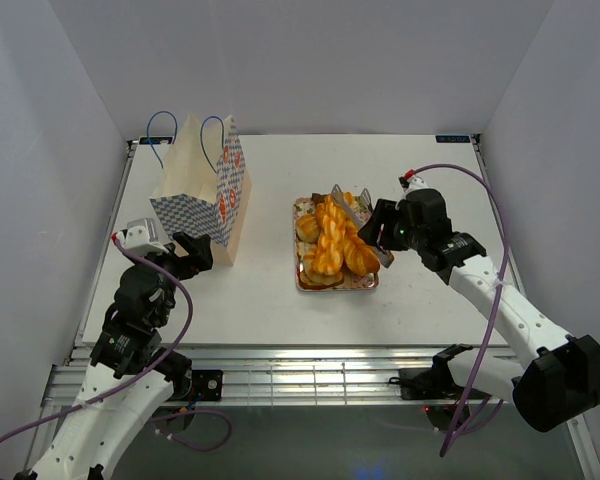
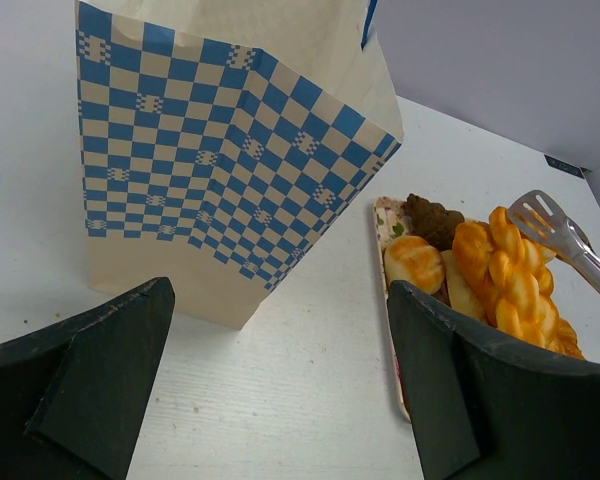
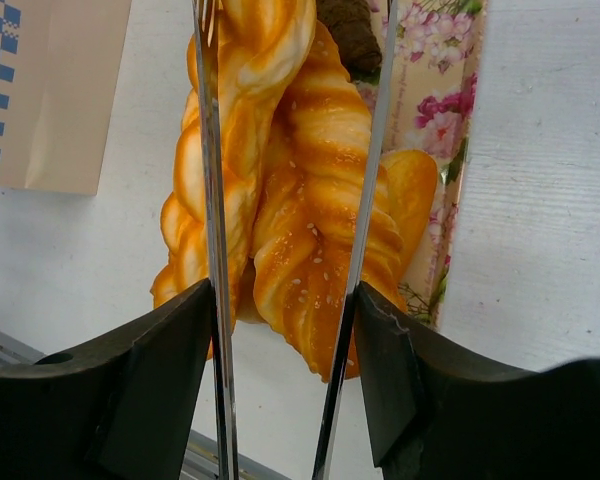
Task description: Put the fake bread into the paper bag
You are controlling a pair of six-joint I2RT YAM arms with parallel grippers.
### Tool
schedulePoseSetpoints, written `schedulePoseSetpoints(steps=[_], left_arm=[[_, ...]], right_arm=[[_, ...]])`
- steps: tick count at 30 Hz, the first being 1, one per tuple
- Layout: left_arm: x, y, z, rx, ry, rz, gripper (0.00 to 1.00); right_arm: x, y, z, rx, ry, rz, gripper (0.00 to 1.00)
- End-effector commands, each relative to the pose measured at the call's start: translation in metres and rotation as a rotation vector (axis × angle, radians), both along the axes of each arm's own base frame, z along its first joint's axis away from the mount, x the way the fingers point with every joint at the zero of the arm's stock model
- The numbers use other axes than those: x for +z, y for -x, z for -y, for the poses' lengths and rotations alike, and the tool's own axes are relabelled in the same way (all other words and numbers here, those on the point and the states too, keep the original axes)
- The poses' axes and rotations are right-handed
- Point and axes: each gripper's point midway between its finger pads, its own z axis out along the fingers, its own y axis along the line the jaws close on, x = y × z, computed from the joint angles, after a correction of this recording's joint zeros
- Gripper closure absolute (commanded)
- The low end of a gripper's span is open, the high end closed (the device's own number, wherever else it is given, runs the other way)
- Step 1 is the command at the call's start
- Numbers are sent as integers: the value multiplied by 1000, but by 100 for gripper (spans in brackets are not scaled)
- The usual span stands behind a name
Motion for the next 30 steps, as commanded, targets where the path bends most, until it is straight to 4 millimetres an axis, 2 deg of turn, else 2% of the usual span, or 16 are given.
schedulePoseSetpoints(steps=[1, 6, 17, 18, 20, 21, 23, 25, 29, 30], left_arm=[[-2, -1, 1, 1, -3, -6, 2], [-2, -1, 0, 3, -3, -8, 2], [-1, -1, 1, -5, -2, -2, 2], [-1, 0, 2, -6, -2, -4, 2], [-1, 0, 1, -5, -1, -1, 2], [1, 0, 0, -2, 1, 5, 2], [1, 1, -1, 7, -1, 5, 2], [4, 2, -4, 16, 4, 15, 2], [8, 5, -12, 54, 17, 33, 2], [9, 6, -14, 69, 18, 36, 2]], right_arm=[[20, -1, -14, 44, -78, 58, 38], [22, 1, -17, 55, -93, 55, 41], [26, 8, -23, 81, -140, 60, 56], [28, 8, -23, 83, -143, 65, 60], [33, 9, -23, 84, -149, 75, 61], [37, 9, -23, 85, -152, 82, 67], [45, 10, -24, 90, -161, 100, 68], [53, 11, -24, 93, -169, 111, 74], [70, 14, -28, 120, -191, 136, 76], [74, 15, -30, 133, -199, 140, 81]])
